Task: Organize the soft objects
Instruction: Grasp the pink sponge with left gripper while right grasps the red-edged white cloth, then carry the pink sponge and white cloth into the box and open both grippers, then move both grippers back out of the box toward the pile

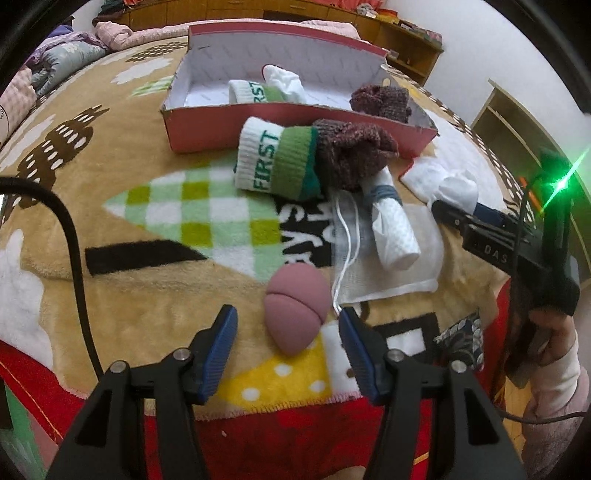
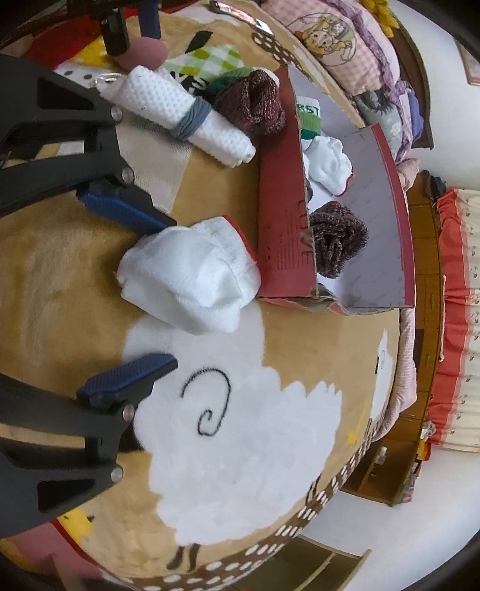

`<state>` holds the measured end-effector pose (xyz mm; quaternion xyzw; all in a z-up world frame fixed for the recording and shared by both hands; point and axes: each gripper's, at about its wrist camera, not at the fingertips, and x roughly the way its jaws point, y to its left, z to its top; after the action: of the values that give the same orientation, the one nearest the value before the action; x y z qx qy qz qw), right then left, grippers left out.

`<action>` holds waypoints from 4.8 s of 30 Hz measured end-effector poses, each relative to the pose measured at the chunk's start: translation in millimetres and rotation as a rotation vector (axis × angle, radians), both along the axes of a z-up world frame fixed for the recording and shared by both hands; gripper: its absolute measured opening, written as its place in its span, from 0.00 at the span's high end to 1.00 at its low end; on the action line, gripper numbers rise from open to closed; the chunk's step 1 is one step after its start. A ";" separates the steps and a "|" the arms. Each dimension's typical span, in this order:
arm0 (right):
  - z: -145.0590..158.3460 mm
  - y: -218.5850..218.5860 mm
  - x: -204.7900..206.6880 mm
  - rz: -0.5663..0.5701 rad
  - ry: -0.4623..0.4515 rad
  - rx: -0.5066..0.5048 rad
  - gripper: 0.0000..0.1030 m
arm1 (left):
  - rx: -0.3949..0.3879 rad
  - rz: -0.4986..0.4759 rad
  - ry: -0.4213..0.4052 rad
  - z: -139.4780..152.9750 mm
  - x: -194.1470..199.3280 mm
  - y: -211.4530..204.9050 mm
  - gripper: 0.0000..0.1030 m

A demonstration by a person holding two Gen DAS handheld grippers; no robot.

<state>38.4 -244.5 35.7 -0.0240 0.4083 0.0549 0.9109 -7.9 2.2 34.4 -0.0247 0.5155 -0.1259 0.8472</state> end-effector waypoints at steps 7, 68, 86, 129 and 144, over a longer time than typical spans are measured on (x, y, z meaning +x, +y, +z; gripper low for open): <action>2.7 7.8 -4.7 0.034 -0.019 -0.006 0.70 | -0.002 -0.020 -0.012 -1.4 -1.2 -3.1 0.66; 81.6 65.1 110.9 0.132 -0.190 -0.040 0.82 | 0.030 0.113 -0.227 65.7 176.3 10.0 0.68; 52.8 60.6 133.5 0.103 -0.131 -0.033 0.66 | 0.052 0.114 -0.172 29.0 202.5 5.4 0.64; 93.9 64.1 31.1 0.115 -0.208 0.017 0.39 | 0.018 0.079 -0.196 63.2 94.9 19.1 0.40; 85.8 59.9 11.3 0.115 -0.179 0.036 0.39 | 0.007 0.016 -0.091 20.5 88.4 2.9 0.39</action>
<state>49.7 -184.6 121.4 -0.0358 0.3220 0.1122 0.9394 80.5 5.1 54.9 -0.0201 0.4767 -0.1186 0.8708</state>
